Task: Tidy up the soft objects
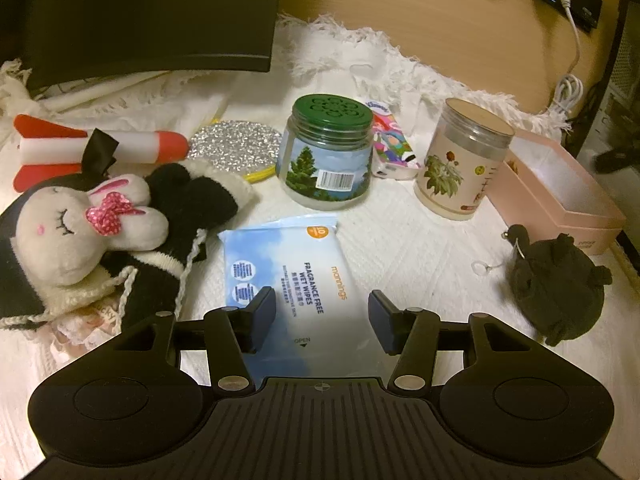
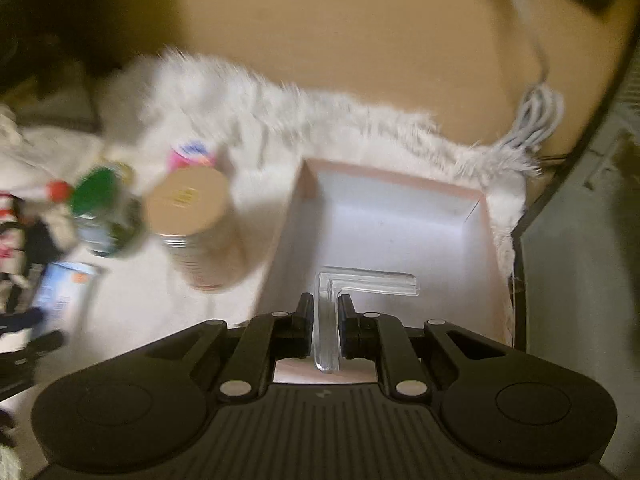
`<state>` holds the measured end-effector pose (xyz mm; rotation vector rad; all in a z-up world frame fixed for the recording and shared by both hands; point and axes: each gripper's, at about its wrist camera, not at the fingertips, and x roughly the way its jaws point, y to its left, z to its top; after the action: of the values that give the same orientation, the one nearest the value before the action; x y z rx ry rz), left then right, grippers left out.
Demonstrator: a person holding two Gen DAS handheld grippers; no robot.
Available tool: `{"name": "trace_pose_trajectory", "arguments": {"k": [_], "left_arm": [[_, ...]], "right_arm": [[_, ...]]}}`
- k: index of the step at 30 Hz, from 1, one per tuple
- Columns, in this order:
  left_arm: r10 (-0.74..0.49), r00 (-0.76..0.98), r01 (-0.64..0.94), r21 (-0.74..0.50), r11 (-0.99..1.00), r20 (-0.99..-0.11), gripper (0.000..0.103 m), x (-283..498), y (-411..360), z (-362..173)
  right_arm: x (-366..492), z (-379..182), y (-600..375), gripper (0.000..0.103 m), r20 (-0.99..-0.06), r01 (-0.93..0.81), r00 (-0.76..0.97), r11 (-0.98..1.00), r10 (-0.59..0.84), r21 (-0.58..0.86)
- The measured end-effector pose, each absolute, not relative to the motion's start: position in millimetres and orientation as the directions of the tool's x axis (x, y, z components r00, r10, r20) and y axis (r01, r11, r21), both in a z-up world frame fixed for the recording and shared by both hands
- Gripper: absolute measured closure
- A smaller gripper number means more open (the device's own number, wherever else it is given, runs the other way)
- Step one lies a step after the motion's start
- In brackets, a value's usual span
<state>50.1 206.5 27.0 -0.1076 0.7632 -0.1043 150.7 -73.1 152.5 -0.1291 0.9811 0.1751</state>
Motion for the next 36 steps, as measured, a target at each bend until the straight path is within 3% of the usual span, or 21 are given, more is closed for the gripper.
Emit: {"name": "trace_pose_trajectory", "arguments": {"k": [4,12,13,15,17,23,25,28,32,36], "left_arm": [[-0.085,0.716,0.028,-0.093,0.995,-0.693,0.048,46.4,208.7,29.8],[-0.131,0.694,0.080,-0.105,0.991,-0.708,0.050,55.3,197.1,29.0],[-0.136,0.691,0.094,-0.097,0.991,-0.710,0.050,58.2,192.5,28.8],[-0.130,0.690,0.126,-0.059,0.990,-0.712,0.049,63.4,180.2,27.4],[-0.116,0.691,0.147,-0.019,0.989,-0.714,0.045,66.0,169.9,25.5],[-0.129,0.682,0.240,0.054,0.969,-0.720,0.013,62.3,145.0,17.2],[-0.137,0.687,0.243,0.048,0.969,-0.714,0.012,60.1,144.3,16.6],[-0.137,0.710,0.183,-0.007,0.983,-0.691,0.018,53.8,156.4,22.6],[0.023,0.739,0.003,0.037,0.999,-0.673,0.018,51.1,181.7,26.7],[-0.038,0.692,-0.097,-0.145,0.985,-0.721,0.019,62.3,218.4,16.3]], "right_arm": [[102.3,158.2,-77.0,0.091,-0.827,-0.200,0.547,0.980,0.129,0.020],[58.6,76.1,-80.6,0.089,-0.889,-0.108,0.454,0.994,0.067,0.020],[54.4,71.3,-78.0,0.087,-0.884,-0.109,0.464,0.994,0.055,0.004],[47.0,67.6,-72.6,0.060,-0.871,-0.120,0.490,0.992,0.036,-0.027],[38.5,68.7,-66.5,0.044,-0.842,-0.137,0.538,0.989,0.028,-0.055],[23.2,77.3,-57.7,0.040,-0.740,-0.183,0.671,0.975,0.032,-0.124],[17.9,83.3,-52.8,0.035,-0.706,-0.207,0.704,0.973,0.077,-0.099],[15.9,88.9,-42.5,0.030,-0.675,-0.246,0.726,0.966,0.131,-0.078],[18.1,87.0,-29.8,0.030,-0.673,-0.275,0.724,0.957,0.148,-0.086],[21.3,78.6,-23.8,0.030,-0.697,-0.295,0.694,0.954,0.178,-0.049]]}}
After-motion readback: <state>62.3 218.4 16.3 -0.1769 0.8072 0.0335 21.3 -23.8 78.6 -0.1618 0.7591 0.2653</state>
